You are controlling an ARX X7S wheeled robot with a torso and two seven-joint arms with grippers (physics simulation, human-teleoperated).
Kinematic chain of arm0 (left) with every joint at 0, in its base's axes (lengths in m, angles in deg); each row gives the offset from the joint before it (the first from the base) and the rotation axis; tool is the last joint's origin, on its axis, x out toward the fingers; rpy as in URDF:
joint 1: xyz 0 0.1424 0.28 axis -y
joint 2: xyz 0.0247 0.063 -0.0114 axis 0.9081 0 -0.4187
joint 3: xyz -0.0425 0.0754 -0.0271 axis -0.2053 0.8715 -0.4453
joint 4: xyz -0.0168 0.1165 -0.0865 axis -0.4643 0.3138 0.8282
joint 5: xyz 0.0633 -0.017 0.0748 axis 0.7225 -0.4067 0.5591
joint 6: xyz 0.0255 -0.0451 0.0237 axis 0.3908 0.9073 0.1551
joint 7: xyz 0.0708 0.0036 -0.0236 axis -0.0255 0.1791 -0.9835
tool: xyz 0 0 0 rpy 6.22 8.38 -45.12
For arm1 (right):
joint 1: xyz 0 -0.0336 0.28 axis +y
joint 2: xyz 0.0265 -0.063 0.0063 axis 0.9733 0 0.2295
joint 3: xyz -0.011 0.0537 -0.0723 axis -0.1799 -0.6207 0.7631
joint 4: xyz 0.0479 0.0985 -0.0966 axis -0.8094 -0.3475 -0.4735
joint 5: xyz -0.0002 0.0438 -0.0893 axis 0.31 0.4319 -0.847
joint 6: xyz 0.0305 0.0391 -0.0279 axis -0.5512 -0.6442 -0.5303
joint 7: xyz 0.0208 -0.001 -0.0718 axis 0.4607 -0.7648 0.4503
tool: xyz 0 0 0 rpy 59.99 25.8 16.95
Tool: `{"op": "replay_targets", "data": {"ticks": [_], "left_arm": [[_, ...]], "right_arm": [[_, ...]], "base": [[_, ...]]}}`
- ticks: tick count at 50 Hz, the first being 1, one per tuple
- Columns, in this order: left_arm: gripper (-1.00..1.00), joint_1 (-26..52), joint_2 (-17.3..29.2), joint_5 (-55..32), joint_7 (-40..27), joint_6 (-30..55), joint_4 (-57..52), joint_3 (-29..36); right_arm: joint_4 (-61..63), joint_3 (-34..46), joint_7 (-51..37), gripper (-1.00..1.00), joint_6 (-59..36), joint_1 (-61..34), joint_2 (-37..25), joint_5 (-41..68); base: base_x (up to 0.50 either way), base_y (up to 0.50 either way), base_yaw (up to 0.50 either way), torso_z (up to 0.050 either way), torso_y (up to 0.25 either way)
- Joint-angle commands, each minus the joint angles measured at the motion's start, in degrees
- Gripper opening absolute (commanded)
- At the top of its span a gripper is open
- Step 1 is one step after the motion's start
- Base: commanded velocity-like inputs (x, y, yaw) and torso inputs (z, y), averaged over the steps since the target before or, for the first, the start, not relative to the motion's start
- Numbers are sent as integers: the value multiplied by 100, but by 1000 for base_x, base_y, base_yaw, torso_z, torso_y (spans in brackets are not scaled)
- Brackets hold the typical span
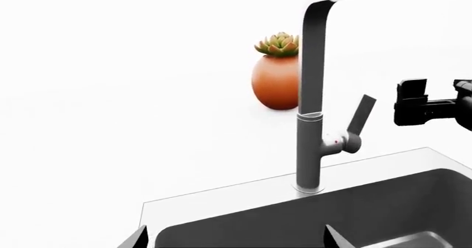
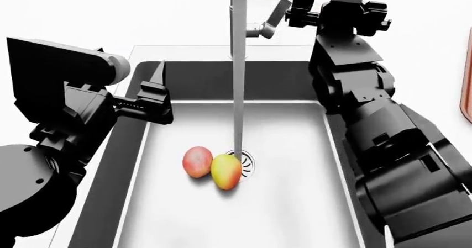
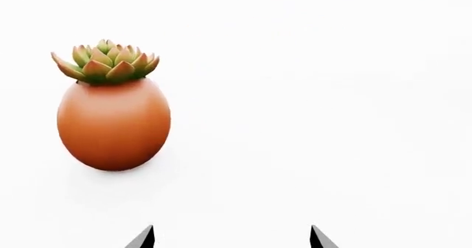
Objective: Pick up the fruits and vegetables and place them in the sink. Turn on the sink faucet to wash them. Then turn the sink off and put them in the tray.
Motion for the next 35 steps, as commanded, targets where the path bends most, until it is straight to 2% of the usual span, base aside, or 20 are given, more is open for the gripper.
{"op": "replay_targets", "data": {"ticks": [1, 9, 11, 35], "left_arm": [[100, 1, 16, -5, -16, -1, -2, 11], [100, -10, 22, -6, -5, -11, 5, 23], [100, -15, 25, -7, -2, -17, 6, 21], [100, 4, 63, -57, -12, -40, 16, 6]], "right_arm": [[-2, -1355, 56, 100, -519, 156, 72, -1289], [-3, -2432, 417, 100, -740, 176, 250, -2414], [-2, -2389, 511, 100, -770, 178, 265, -2393], [42, 2228, 753, 100, -125, -162, 267, 1769]], "base": [[0, 0, 0, 0, 0], [0, 0, 0, 0, 0], [0, 0, 0, 0, 0], [0, 0, 0, 0, 0]]}}
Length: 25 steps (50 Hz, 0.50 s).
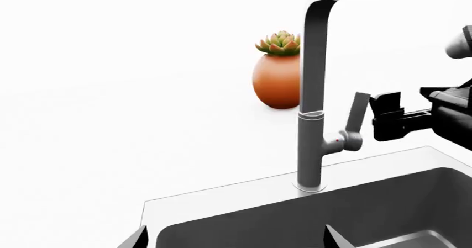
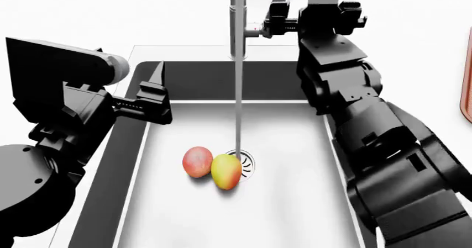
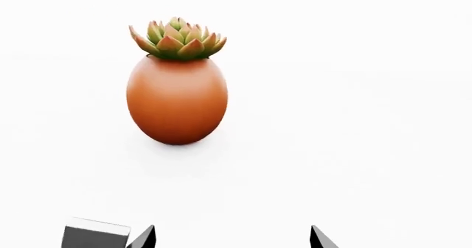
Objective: Pick up the fruits and vegetables and place them in the sink. Turn on the sink faucet to wash them. Then turn the sink off and put them in the tray.
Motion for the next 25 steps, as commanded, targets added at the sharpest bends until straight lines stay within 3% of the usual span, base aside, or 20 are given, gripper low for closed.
{"op": "replay_targets", "data": {"ticks": [1, 10, 25], "left_arm": [[100, 3, 22, -34, -16, -11, -4, -14], [100, -33, 25, 18, 20, -55, 21, -5], [100, -24, 46, -54, -35, -40, -34, -3]], "right_arm": [[64, 2045, 166, 100, 224, -121, 39, 1825], [190, 3173, 267, 100, 283, -221, 39, 2782], [3, 3490, 458, 100, -213, -697, -16, 2657]], "base": [[0, 0, 0, 0, 0], [0, 0, 0, 0, 0], [0, 0, 0, 0, 0]]}}
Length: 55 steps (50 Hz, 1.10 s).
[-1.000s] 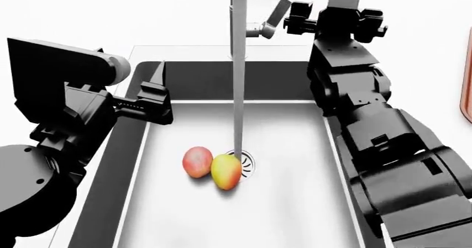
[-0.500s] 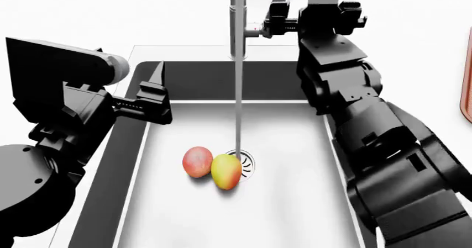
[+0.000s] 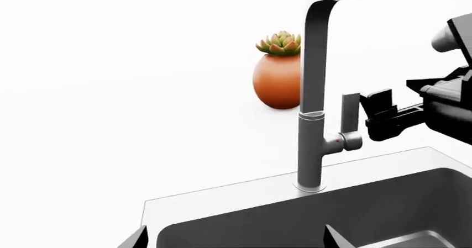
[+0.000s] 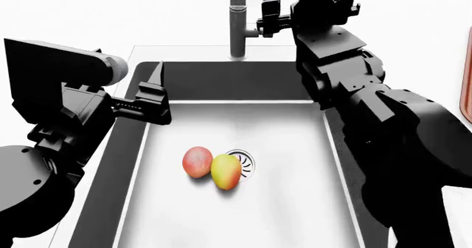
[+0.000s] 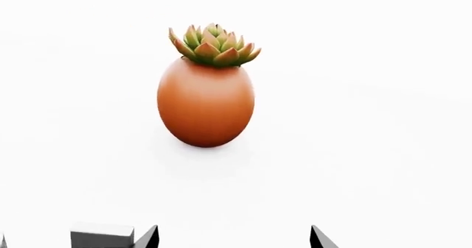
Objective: Pick up the fruits and vegetables and place them in the sink. Turn on the sink faucet to wash them. Then turn the sink off and put them in the tray.
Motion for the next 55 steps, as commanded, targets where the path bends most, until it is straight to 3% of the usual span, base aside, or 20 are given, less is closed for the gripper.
{"op": "replay_targets", "data": {"ticks": [1, 7, 22, 27, 35, 46, 55], "left_arm": [[100, 31, 8, -63, -57, 24, -28, 3], [100, 147, -7, -153, -162, 102, -45, 15], [100, 402, 60, -514, -409, 251, -18, -82], [100, 434, 47, -570, -492, 266, -7, -90], [100, 436, 57, -541, -507, 270, -35, -66], [100, 196, 266, -733, -489, 138, -360, -244], [100, 477, 170, -973, -523, 342, -275, -72]], "right_arm": [[5, 560, 280, 100, -478, -402, -1, 217], [2604, 387, -681, 100, -1456, -662, -1503, 747], [5662, 350, -1845, 100, -3239, -1338, -3326, 1740], [6237, 255, -2371, 100, -3470, -1558, -3517, 1970], [6333, 261, -2432, 100, -3532, -1569, -3527, 1982], [8406, 422, -2955, 100, -4446, -1849, -4498, 2572], [8725, 498, -2361, 100, -4579, -1645, -4391, 2754]], "base": [[0, 0, 0, 0, 0], [0, 0, 0, 0, 0], [0, 0, 0, 0, 0], [0, 0, 0, 0, 0], [0, 0, 0, 0, 0], [0, 0, 0, 0, 0], [0, 0, 0, 0, 0]]}}
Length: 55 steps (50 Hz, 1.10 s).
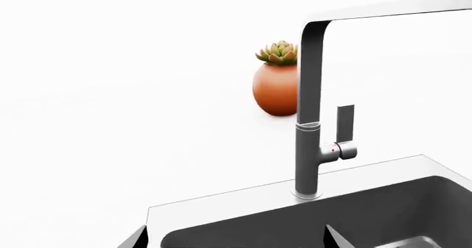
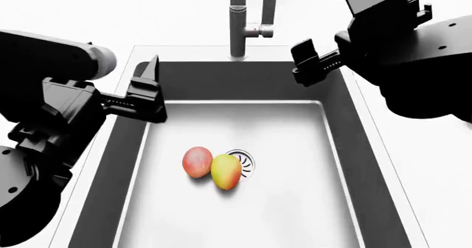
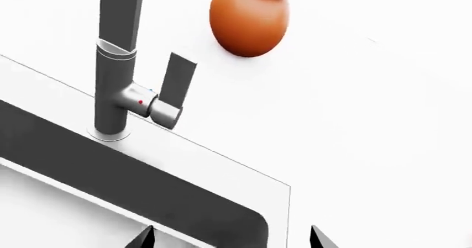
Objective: Pick up the fruits and vegetables and place them in the sink. Turn on the sink faucet to wash them. Then turn the sink off and put them in the tray.
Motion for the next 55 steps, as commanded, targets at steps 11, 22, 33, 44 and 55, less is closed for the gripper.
{"op": "replay_targets", "data": {"ticks": [11, 22, 33, 44, 55], "left_arm": [[100, 289, -107, -132, 75, 187, 41, 223], [100, 319, -82, -156, 91, 196, 41, 237], [100, 301, -23, -105, 123, 160, 105, 206], [100, 232, -13, -13, 172, 110, 120, 221], [100, 250, -17, -31, 149, 123, 104, 249]], "right_arm": [[366, 257, 1160, 100, -5, 676, 455, -213], [-14, 486, 1747, 100, 26, 1036, 940, -474], [-321, 586, 2288, 100, 115, 1316, 1221, -592], [-380, 605, 2760, 100, 128, 1459, 1494, -548], [-644, 755, 3000, 100, -10, 1555, 1721, -594]], "base": [[0, 0, 0, 0, 0], [0, 0, 0, 0, 0], [0, 0, 0, 0, 0], [0, 0, 0, 0, 0], [0, 0, 0, 0, 0]]}}
